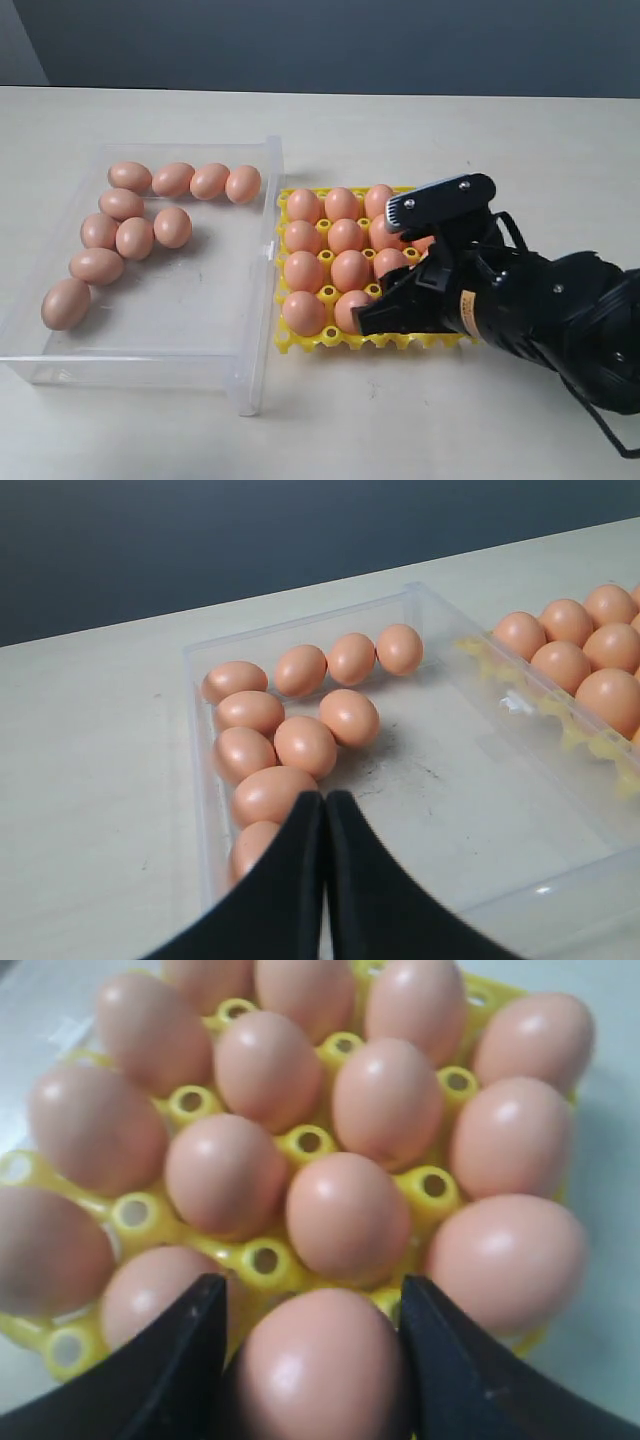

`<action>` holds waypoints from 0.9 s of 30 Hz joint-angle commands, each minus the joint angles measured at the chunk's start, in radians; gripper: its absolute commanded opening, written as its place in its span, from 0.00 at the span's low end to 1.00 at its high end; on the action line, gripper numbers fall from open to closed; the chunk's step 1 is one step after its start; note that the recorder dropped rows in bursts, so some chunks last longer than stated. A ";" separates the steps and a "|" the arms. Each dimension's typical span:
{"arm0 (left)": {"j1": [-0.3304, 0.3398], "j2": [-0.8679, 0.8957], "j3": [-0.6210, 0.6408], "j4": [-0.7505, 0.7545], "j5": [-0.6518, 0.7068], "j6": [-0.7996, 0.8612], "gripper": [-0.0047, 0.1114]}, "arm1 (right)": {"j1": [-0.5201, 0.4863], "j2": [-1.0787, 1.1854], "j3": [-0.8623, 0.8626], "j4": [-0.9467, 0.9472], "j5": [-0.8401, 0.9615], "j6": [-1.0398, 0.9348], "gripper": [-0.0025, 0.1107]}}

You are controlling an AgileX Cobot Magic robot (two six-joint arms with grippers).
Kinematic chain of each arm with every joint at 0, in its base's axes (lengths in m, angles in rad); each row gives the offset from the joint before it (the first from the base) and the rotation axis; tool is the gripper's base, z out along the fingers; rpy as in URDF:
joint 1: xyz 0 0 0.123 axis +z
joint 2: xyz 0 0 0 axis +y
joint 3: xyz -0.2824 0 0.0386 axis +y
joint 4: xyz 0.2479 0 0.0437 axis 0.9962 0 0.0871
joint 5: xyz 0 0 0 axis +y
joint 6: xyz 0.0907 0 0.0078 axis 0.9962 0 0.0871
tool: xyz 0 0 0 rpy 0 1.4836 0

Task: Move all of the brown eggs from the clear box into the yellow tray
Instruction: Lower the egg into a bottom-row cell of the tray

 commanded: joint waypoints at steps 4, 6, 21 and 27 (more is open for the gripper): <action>-0.001 -0.005 0.004 0.000 -0.010 -0.003 0.04 | -0.026 0.014 -0.063 -0.016 -0.042 -0.079 0.02; -0.001 -0.005 0.004 0.000 -0.010 -0.003 0.04 | -0.037 0.026 -0.059 -0.016 -0.008 -0.056 0.02; -0.001 -0.005 0.004 0.000 -0.010 -0.003 0.04 | -0.041 0.113 -0.056 -0.016 0.088 0.000 0.02; -0.001 -0.005 0.004 0.000 -0.010 -0.003 0.04 | -0.041 0.116 -0.056 -0.016 0.045 0.000 0.02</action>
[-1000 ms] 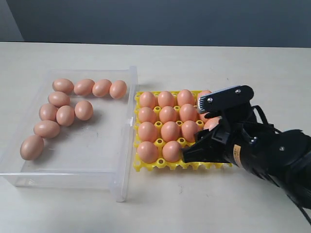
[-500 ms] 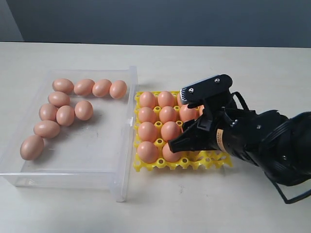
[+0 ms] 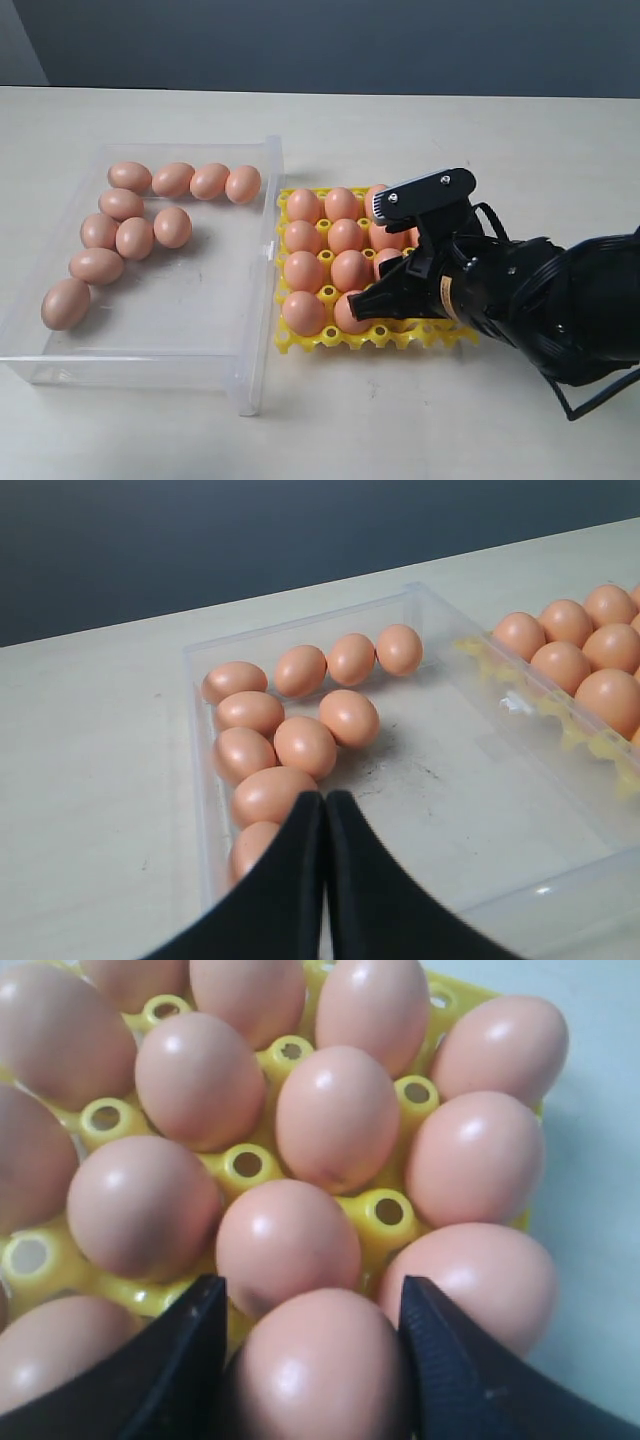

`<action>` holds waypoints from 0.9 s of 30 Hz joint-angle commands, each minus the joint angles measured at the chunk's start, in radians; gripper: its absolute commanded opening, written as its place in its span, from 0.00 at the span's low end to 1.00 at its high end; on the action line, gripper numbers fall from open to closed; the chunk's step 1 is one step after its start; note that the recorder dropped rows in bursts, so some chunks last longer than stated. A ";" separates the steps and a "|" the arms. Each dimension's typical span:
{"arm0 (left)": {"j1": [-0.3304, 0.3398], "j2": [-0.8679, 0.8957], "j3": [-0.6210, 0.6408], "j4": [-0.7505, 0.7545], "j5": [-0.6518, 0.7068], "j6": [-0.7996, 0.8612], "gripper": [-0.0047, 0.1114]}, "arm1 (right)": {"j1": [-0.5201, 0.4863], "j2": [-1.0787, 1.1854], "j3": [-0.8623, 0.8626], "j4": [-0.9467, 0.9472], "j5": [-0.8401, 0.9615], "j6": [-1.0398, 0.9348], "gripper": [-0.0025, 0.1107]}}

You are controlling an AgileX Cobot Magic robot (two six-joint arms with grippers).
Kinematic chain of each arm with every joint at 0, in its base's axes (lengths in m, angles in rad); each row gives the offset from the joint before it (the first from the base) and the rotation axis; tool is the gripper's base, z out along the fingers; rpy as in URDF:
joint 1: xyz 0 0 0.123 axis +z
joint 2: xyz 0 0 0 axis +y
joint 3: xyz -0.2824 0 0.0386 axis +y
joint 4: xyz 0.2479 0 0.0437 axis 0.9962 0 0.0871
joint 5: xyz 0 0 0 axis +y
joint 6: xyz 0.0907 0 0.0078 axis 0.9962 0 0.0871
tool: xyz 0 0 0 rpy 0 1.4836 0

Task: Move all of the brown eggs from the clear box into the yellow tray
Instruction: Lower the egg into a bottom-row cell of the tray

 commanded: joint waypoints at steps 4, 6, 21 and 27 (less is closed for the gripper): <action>-0.001 -0.005 0.004 0.000 -0.010 -0.003 0.04 | -0.004 0.001 0.002 -0.005 -0.005 0.006 0.02; -0.001 -0.005 0.004 0.000 -0.010 -0.003 0.04 | -0.004 0.001 0.002 -0.005 -0.009 0.006 0.02; -0.001 -0.005 0.004 0.000 -0.010 -0.003 0.04 | -0.004 0.001 -0.036 -0.005 -0.070 -0.017 0.02; -0.001 -0.005 0.004 0.000 -0.010 -0.003 0.04 | -0.004 0.001 -0.036 -0.005 -0.070 -0.027 0.20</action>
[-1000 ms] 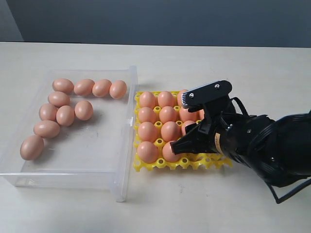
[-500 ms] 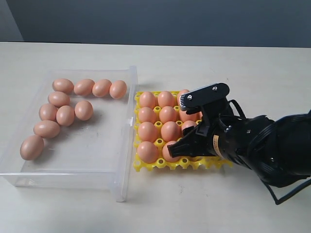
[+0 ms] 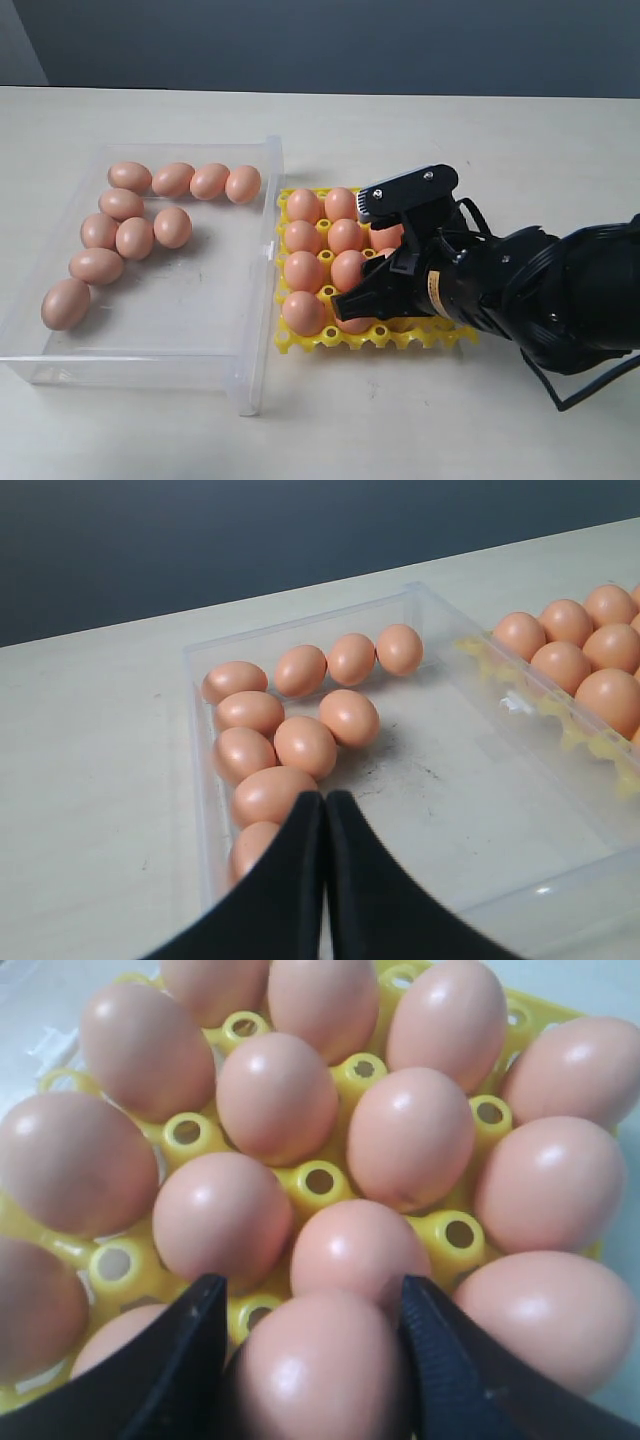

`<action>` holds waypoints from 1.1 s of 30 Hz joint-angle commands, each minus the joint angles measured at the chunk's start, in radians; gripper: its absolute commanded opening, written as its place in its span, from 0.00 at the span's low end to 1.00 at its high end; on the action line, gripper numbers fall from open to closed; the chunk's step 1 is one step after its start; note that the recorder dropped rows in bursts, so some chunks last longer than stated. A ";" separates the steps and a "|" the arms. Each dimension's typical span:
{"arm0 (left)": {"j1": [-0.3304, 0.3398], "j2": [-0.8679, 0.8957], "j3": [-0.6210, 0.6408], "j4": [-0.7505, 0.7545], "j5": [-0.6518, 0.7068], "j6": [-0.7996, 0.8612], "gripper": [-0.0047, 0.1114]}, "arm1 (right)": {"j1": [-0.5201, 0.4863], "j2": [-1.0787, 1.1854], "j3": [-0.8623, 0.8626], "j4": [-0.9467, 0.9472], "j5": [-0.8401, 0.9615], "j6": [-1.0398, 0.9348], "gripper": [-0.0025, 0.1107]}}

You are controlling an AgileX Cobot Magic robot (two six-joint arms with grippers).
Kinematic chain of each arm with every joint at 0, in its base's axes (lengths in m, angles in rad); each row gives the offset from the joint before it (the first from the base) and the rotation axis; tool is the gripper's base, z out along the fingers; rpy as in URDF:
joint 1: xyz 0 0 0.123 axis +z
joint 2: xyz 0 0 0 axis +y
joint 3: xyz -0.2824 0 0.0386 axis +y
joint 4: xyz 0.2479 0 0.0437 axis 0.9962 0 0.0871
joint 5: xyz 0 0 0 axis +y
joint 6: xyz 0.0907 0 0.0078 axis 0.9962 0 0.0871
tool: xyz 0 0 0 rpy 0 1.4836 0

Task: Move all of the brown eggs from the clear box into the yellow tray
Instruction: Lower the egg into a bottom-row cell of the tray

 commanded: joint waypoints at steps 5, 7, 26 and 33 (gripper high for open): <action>-0.001 -0.005 0.004 0.000 -0.010 -0.003 0.04 | -0.004 0.001 -0.005 -0.004 0.005 -0.012 0.33; -0.001 -0.005 0.004 0.000 -0.010 -0.003 0.04 | -0.004 0.001 -0.005 -0.004 0.007 -0.012 0.34; -0.001 -0.005 0.004 0.000 -0.010 -0.003 0.04 | -0.004 0.001 -0.005 -0.004 0.008 -0.033 0.40; -0.001 -0.005 0.004 0.000 -0.010 -0.003 0.04 | -0.004 0.001 -0.005 -0.004 0.027 -0.033 0.59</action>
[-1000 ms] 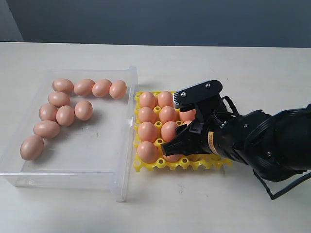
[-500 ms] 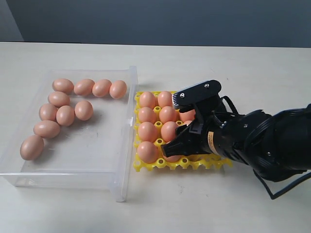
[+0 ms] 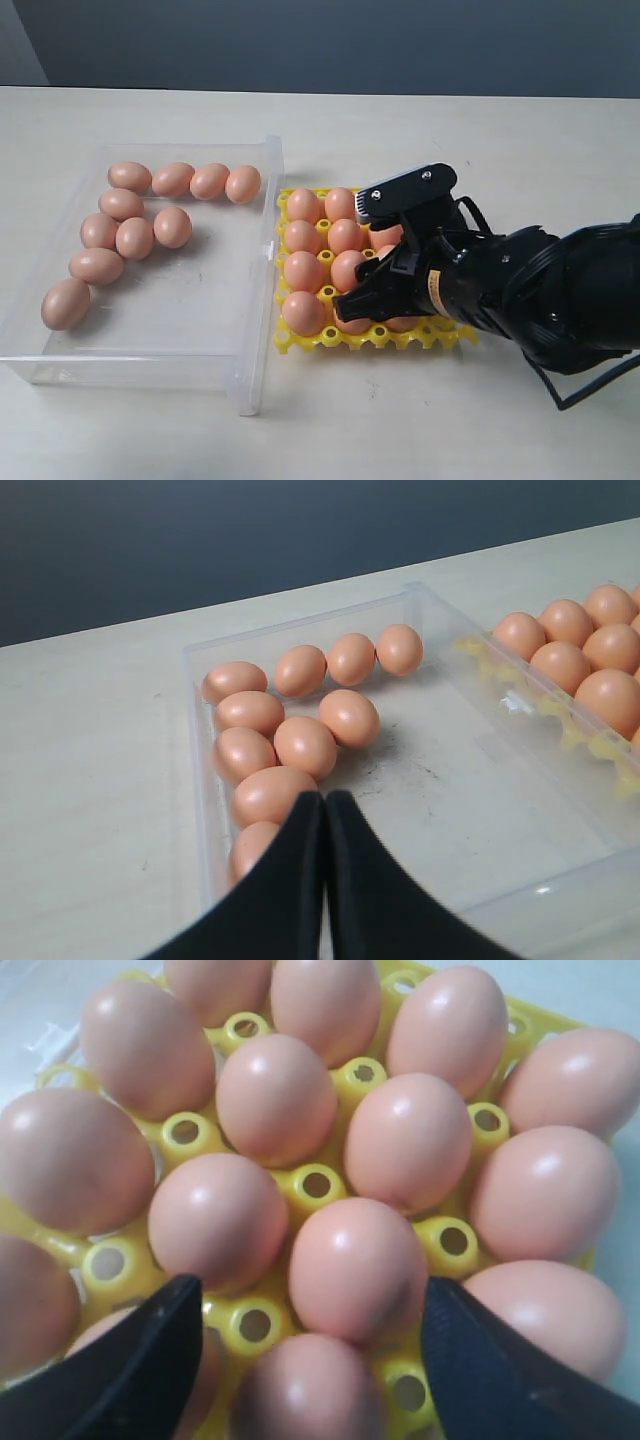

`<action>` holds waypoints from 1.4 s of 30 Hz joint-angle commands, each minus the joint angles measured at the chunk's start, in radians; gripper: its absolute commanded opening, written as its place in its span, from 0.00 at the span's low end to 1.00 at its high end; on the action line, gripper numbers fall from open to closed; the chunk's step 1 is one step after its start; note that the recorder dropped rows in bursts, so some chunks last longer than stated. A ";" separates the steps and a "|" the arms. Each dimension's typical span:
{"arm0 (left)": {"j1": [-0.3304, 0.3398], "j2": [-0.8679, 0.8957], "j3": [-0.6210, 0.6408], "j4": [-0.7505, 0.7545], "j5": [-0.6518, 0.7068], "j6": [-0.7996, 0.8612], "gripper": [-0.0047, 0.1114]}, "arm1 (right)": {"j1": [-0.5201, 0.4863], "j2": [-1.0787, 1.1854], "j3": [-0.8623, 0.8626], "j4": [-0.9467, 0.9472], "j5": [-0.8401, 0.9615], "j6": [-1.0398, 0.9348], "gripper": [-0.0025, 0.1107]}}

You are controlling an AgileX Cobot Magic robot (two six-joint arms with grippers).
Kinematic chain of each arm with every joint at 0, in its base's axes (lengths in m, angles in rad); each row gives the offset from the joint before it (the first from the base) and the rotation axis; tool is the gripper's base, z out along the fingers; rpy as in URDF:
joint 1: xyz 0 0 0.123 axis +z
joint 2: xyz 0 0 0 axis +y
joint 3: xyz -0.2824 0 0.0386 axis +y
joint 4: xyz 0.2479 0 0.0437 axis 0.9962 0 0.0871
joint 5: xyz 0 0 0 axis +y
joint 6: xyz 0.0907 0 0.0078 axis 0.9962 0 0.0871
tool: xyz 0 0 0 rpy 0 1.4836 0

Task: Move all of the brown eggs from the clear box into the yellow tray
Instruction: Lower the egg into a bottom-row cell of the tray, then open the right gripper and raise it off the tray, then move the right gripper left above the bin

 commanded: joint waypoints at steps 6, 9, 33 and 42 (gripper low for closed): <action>-0.001 -0.005 0.004 0.000 -0.010 -0.003 0.04 | -0.004 0.001 -0.005 -0.002 0.029 -0.007 0.59; -0.001 -0.005 0.004 0.000 -0.010 -0.003 0.04 | -0.004 -0.014 -0.005 -0.002 0.031 -0.007 0.59; -0.001 -0.005 0.004 0.000 -0.010 -0.003 0.04 | -0.004 -0.206 -0.230 -0.002 -0.331 -0.009 0.59; -0.001 -0.005 0.004 0.000 -0.010 -0.003 0.04 | 0.014 0.207 -0.621 -0.002 -0.543 -0.036 0.45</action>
